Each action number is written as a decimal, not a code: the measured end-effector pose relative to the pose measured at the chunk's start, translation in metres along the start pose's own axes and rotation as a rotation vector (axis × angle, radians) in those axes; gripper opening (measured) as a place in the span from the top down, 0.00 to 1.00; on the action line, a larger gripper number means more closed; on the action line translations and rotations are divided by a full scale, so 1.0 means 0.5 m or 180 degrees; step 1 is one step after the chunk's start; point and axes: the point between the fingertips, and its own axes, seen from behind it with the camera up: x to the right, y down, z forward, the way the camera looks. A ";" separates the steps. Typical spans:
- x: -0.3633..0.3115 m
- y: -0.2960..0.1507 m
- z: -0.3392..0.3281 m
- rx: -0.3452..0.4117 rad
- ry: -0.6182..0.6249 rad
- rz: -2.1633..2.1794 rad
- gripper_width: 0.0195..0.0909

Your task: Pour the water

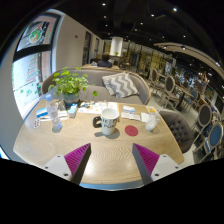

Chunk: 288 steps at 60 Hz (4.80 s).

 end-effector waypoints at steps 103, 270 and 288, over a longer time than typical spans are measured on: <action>-0.681 -0.185 0.478 0.0836 -0.0571 0.0249 0.84; 0.250 -0.120 0.617 0.0795 -0.0166 0.0512 0.62; 0.250 -0.067 0.527 0.0228 -0.0005 0.0562 0.08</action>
